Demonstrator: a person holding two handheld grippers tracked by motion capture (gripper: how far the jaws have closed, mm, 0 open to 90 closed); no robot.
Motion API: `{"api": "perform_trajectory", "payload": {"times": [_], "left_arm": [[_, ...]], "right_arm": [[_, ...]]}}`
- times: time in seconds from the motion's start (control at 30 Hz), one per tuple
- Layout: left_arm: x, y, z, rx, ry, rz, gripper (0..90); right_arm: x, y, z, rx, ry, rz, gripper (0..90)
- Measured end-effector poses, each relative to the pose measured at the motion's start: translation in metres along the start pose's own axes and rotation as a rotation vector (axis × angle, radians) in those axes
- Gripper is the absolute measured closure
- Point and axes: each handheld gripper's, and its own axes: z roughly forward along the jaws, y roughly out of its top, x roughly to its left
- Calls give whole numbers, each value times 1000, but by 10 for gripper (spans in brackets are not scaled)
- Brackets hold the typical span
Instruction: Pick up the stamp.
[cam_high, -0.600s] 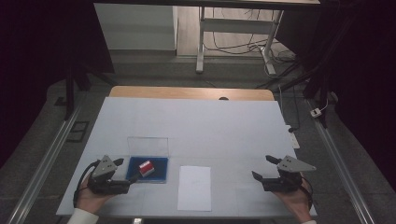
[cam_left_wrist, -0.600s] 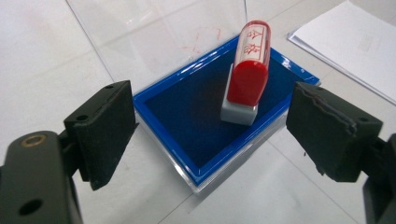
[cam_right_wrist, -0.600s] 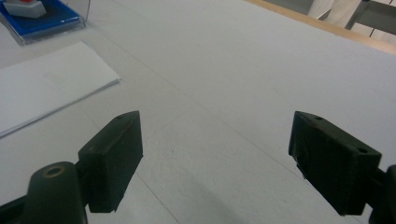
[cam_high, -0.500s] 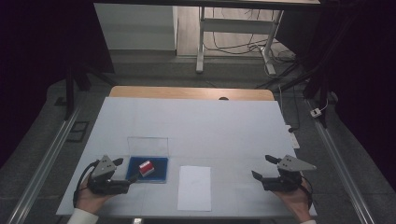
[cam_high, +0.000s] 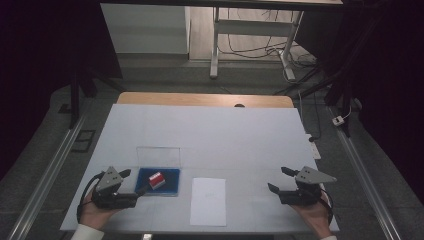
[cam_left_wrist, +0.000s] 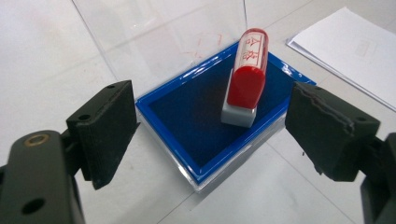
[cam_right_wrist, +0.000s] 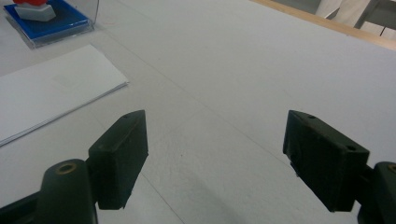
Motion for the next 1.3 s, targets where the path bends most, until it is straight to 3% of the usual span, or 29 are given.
{"api": "perform_trajectory", "payload": {"times": [0.53, 0.97, 1.3], "left_arm": [[-3, 24, -2, 14, -36, 61, 211], [-3, 60, 10, 89, -120, 127, 221], [0, 75, 28, 154, -155, 150, 242]], "right_arm": [[-1, -2, 1, 9, 14, 11, 229], [0, -1, -1, -1, 21, 14, 234], [1, -3, 2, 18, 16, 15, 234]]}}
